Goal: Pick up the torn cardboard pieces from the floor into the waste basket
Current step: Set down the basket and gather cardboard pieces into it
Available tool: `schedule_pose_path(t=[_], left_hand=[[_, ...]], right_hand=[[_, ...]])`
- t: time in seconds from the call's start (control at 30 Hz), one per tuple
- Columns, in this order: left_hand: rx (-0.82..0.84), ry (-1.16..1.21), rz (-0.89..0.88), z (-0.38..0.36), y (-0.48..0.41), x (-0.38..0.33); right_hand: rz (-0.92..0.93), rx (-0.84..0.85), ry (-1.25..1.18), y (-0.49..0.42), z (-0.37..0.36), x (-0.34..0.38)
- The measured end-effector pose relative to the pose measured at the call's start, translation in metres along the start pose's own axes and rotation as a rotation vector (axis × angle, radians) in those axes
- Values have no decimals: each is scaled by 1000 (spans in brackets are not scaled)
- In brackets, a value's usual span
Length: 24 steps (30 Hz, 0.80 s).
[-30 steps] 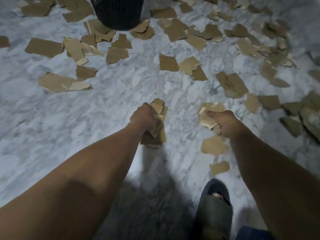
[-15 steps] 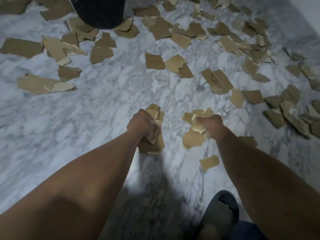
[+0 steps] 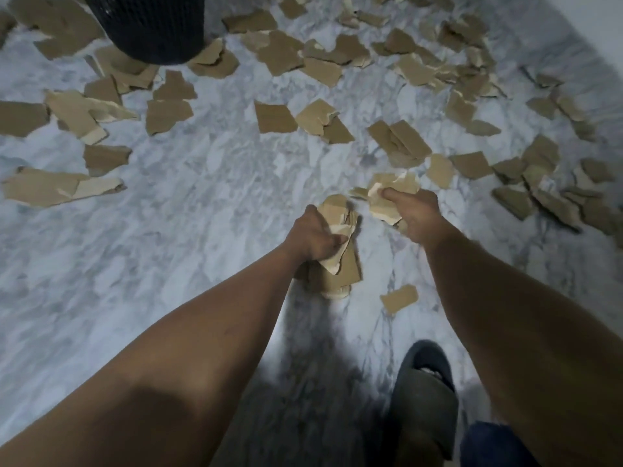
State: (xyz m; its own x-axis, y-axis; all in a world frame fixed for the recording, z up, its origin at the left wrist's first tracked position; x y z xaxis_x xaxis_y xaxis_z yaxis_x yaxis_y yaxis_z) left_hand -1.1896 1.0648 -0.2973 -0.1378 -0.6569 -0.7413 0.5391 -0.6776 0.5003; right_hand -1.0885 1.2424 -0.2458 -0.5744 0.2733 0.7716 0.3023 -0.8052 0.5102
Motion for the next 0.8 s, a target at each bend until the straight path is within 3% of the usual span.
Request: schedule_pose_path(t=[0.07,0.17,0.2,0.4,0.5,0.6,0.7,0.8], left_hand=[[-19,-175,-21,-11,-2,-1],[35,-336,59,-13,-8,7],[52,-378,72,-13,-10,8],[-38,-253,34,-8,-18,5],[-12,-108,145,-3,-18,4],[1,-78,215,4,-19,1],[19,-43,246,6,-18,-1],[2,-18,234,3,-19,3]], right_hand=[[-148,195,112,15,35,-24],[-360,651,150,42,71,-55],[-386,710,187,48,76,-63],[-282,323,569,28,74,-106],[-275,171,558,18,66,-122],[-402,123,508,26,52,-113],[-353,116,629,22,42,-99],[-273,82,575,14,23,-88]])
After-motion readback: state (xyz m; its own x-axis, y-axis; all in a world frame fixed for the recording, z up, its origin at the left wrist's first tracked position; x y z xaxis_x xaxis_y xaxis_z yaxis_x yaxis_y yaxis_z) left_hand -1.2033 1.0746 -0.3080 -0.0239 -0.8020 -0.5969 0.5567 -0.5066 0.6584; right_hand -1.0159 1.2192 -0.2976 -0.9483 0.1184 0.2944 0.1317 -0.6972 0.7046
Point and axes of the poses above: each hand's wrist, its own y-axis away from the middle knuckle, its own z-axis out of the back of the hand, x = y × z, the point moved 1 cm from there along -y, towards the middle knuckle, and after that the axes turned 4 degrees about x, right-handed, at the moved point
